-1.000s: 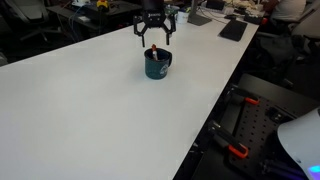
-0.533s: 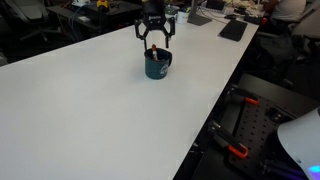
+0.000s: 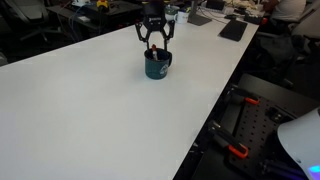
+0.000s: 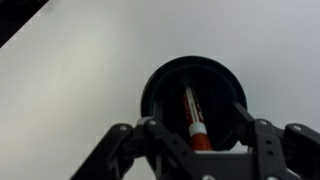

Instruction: Remove the marker from the mug cup

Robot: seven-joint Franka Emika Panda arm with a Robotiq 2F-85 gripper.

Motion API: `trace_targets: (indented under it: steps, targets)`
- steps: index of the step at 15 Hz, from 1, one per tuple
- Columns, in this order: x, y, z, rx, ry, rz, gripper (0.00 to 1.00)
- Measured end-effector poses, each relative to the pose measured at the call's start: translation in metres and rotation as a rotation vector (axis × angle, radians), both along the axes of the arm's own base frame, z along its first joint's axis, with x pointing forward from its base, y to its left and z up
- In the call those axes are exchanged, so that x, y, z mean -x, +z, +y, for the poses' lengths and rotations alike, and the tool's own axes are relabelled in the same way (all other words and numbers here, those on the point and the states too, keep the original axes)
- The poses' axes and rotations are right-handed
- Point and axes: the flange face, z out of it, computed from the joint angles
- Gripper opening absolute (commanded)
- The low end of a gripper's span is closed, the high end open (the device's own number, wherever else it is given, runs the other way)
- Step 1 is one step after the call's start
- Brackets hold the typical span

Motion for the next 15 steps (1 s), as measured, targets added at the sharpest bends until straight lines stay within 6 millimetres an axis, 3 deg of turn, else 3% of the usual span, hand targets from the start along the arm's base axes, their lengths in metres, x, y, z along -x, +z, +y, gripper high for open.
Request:
trace_targets:
  steps: [6, 11, 12, 13, 14, 15]
  targets:
    - [0.001, -0.006, 0.000, -0.010, -0.008, 0.010, 1.00]
    - [0.002, -0.012, -0.008, -0.034, -0.053, 0.014, 0.70]
    - [0.003, -0.012, -0.011, -0.036, -0.061, 0.013, 0.56]
    - [0.003, -0.011, -0.014, -0.038, -0.069, 0.013, 0.57]
    - [0.003, -0.011, -0.018, -0.040, -0.078, 0.011, 0.67]
    - [0.004, -0.011, -0.021, -0.042, -0.087, 0.010, 0.70]
